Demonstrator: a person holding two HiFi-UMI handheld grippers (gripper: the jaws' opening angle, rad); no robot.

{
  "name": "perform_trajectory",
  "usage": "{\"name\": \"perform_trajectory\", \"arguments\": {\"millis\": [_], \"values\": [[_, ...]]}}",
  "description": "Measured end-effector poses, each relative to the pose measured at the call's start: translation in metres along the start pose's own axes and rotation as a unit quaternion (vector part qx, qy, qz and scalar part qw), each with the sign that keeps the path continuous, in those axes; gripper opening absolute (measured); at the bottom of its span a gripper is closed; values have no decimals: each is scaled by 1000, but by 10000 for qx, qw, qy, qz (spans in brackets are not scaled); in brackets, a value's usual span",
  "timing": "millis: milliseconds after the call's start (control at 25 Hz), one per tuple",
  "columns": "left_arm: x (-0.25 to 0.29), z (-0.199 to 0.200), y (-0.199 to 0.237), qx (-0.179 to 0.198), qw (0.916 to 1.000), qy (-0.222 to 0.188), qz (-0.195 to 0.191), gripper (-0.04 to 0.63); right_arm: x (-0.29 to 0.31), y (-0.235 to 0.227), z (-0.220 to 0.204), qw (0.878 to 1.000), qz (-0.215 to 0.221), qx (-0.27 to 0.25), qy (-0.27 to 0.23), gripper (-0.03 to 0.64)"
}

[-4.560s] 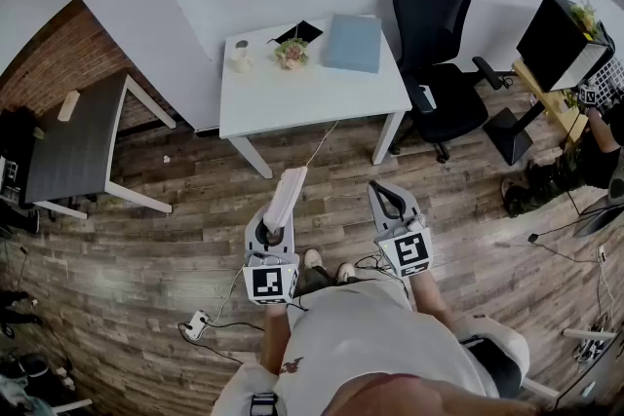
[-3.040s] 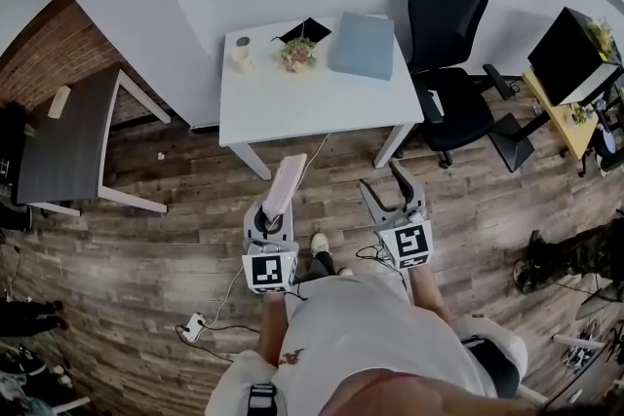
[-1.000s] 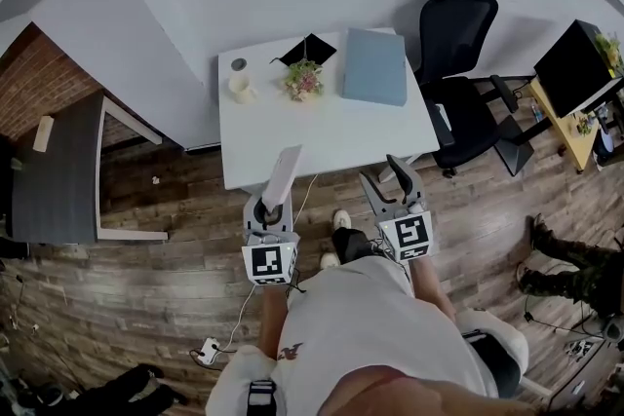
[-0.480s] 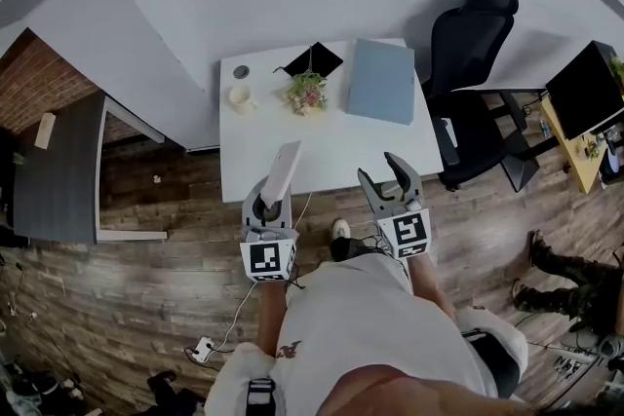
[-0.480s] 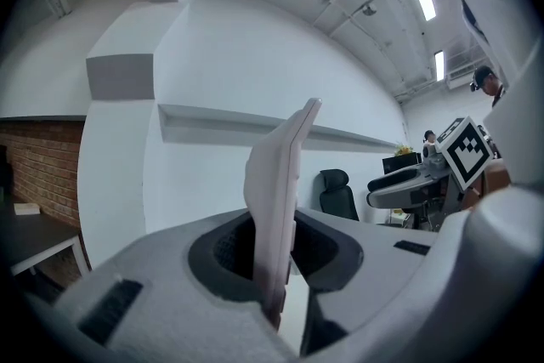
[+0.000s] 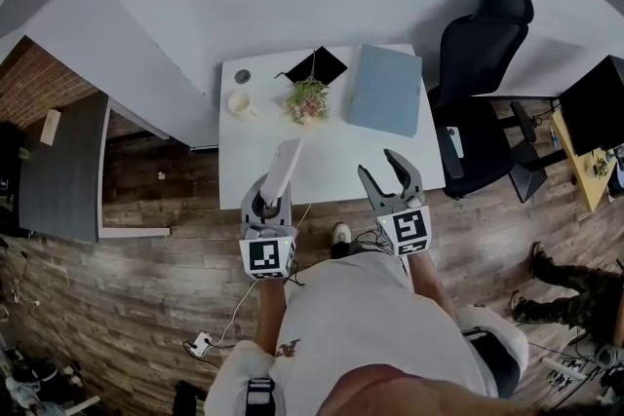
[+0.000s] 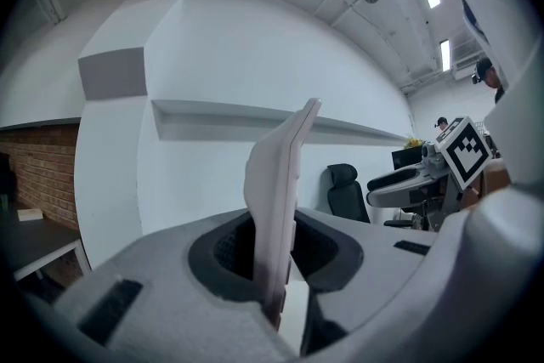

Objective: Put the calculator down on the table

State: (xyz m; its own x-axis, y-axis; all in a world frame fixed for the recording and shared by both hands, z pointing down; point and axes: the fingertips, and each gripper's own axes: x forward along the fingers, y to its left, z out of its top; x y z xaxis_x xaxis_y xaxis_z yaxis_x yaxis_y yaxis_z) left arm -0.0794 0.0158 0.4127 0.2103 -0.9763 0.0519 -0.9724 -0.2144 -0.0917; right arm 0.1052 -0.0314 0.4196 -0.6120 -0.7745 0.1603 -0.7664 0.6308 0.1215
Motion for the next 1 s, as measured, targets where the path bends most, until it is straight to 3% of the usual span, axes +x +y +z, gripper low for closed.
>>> {"name": "perform_trajectory", "arguments": {"millis": [440, 1000], "values": [[31, -1, -4, 60, 9998, 94, 183, 83, 27, -27, -10, 9996, 270, 44, 37, 238], [56, -43, 1, -195, 9982, 558, 121, 83, 55, -38, -40, 9986, 308, 205, 370, 233]]}}
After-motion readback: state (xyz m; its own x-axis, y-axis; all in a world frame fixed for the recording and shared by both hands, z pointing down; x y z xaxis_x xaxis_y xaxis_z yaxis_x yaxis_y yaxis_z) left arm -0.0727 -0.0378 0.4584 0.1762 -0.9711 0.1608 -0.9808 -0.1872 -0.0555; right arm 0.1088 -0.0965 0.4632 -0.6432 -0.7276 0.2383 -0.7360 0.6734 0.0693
